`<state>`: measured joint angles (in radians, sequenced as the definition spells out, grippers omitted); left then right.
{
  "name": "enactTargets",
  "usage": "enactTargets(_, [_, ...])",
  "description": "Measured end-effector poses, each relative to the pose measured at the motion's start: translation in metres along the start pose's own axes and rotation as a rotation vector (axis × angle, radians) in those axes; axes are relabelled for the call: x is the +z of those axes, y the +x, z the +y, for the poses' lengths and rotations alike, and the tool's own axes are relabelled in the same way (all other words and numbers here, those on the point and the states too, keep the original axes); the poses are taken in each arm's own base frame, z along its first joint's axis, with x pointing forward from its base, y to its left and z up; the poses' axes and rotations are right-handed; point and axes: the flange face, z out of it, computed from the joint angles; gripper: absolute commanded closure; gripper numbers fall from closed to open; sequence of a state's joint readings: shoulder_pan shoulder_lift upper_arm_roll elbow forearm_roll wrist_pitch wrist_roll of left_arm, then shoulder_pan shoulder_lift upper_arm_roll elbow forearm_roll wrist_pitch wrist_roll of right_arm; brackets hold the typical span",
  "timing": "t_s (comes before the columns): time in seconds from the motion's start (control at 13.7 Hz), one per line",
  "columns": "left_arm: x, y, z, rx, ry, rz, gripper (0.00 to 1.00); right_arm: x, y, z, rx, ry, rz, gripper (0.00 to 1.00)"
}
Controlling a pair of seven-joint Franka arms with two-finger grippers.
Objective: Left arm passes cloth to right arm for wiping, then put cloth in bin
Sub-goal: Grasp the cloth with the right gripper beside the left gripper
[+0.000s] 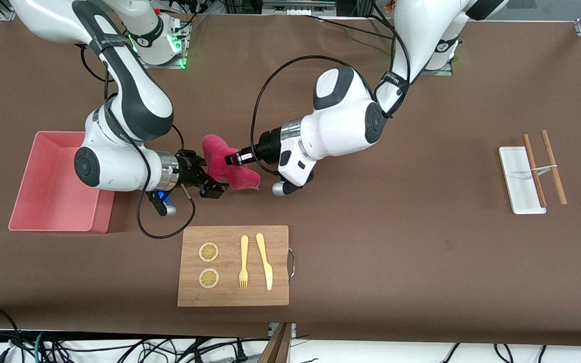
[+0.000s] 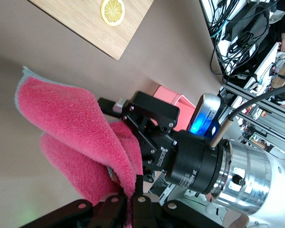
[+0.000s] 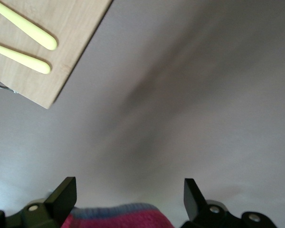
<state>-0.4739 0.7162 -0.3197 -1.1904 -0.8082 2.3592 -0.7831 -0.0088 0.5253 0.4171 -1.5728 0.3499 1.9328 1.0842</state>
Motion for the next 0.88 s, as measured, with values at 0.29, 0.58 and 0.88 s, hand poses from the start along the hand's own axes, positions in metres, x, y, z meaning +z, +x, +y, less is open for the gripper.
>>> enactTargets(0.29, [-0.003, 0.002, 0.001, -0.005, -0.004, 0.005, 1.00, -0.033, -0.005, 0.011, -0.001, -0.021, -0.004, 0.00])
enactTargets(0.58, [-0.005, 0.004, 0.001, -0.008, -0.006, 0.008, 1.00, -0.035, -0.013, 0.015, -0.007, -0.053, -0.016, 0.01])
enactTargets(0.88, [-0.008, 0.009, 0.001, -0.013, -0.004, 0.009, 1.00, -0.029, -0.013, 0.015, 0.004, -0.052, -0.048, 0.26])
